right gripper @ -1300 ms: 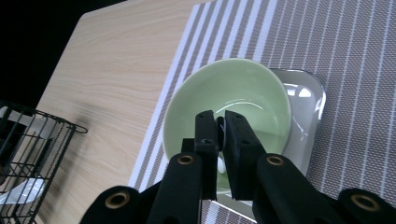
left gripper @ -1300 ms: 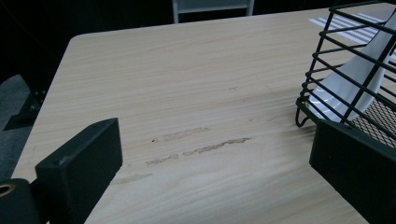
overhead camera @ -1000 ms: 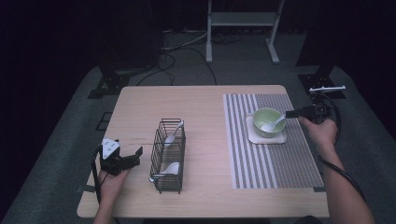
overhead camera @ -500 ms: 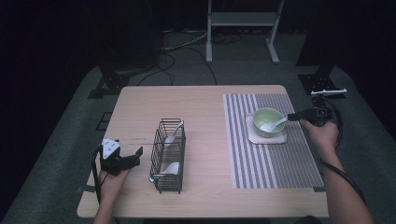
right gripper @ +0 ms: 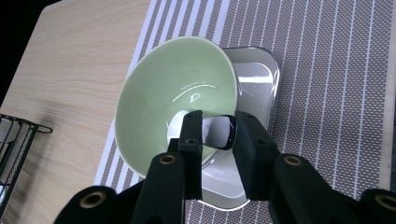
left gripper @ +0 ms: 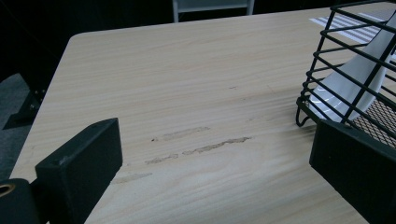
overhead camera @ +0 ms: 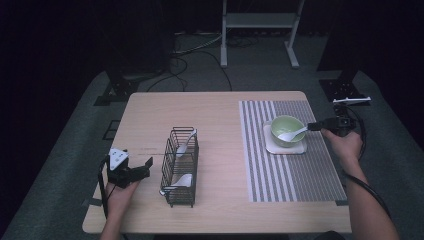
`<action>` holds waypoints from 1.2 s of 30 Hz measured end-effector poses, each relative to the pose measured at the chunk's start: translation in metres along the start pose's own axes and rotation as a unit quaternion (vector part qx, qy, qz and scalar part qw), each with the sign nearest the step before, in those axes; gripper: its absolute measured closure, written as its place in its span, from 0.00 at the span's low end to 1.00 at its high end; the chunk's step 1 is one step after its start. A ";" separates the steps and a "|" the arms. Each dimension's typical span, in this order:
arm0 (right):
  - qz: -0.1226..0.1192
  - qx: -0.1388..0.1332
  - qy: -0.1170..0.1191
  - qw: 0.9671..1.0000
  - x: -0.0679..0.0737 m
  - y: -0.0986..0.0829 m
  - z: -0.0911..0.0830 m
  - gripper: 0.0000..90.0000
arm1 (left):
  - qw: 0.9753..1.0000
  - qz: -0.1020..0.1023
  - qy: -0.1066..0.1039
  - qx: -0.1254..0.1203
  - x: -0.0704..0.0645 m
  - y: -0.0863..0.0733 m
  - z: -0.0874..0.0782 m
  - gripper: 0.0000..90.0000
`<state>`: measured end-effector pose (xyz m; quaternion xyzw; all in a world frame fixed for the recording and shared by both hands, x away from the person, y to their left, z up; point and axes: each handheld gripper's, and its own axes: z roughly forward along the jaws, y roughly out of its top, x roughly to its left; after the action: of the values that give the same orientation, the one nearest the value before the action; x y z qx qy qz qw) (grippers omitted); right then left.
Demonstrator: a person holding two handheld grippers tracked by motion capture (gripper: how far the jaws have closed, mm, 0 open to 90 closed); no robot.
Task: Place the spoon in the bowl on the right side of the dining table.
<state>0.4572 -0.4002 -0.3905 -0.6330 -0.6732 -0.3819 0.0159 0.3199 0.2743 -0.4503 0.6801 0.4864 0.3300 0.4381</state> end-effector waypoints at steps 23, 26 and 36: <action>0.016 0.001 0.008 1.000 -0.012 -0.007 0.005 0.74 | 1.000 0.000 0.000 0.000 -0.001 0.000 0.002 0.02; 0.018 0.001 0.009 1.000 -0.013 -0.008 0.005 0.73 | 1.000 0.001 -0.001 0.000 -0.001 0.000 0.002 0.02; 0.021 -0.004 0.013 1.000 -0.017 -0.012 0.003 0.71 | 1.000 0.001 0.000 -0.001 -0.001 0.000 0.001 0.02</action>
<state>0.4513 -0.4121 -0.4076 -0.6420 -0.6581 -0.3923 0.0296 0.3203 0.2735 -0.4506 0.6802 0.4859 0.3304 0.4383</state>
